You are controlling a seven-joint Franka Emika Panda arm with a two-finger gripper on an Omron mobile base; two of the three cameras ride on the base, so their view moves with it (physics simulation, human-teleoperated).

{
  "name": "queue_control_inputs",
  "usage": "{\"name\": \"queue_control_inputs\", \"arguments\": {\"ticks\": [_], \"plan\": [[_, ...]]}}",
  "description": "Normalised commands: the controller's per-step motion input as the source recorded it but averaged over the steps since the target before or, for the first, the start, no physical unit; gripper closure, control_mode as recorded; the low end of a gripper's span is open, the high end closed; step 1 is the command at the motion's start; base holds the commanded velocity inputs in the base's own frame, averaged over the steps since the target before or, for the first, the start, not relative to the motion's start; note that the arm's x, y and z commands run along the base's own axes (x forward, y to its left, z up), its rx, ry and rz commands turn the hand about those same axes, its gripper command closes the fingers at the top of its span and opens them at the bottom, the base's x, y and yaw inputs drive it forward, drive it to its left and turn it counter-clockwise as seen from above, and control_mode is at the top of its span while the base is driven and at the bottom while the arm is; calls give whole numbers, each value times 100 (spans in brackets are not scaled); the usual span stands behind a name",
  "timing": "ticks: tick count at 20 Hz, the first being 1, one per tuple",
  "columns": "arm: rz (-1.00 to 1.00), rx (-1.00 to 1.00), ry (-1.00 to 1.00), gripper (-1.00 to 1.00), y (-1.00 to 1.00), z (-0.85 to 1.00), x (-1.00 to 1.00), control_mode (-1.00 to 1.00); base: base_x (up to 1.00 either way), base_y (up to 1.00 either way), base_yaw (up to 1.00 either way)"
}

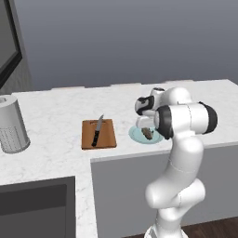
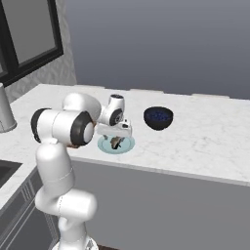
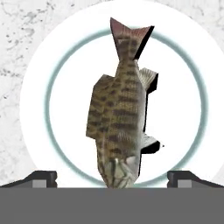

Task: Pick up the knife from the drawer and place it on the cutting board. Then place the meat from the plate to the cutting board.

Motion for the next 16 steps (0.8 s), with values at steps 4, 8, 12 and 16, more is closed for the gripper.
{"name": "queue_control_inputs", "arguments": {"ticks": [4, 8, 12, 16], "plan": [[0, 0, 1, -100, 0, -22, 36, -100, 0, 0, 0], [0, 0, 0, -100, 0, -20, 29, -100, 0, 0, 0], [0, 0, 1, -100, 0, -32, 1, -100, 0, 0, 0], [0, 0, 6, 100, 0, -49, 0, -100, 0, 0, 0]]}}
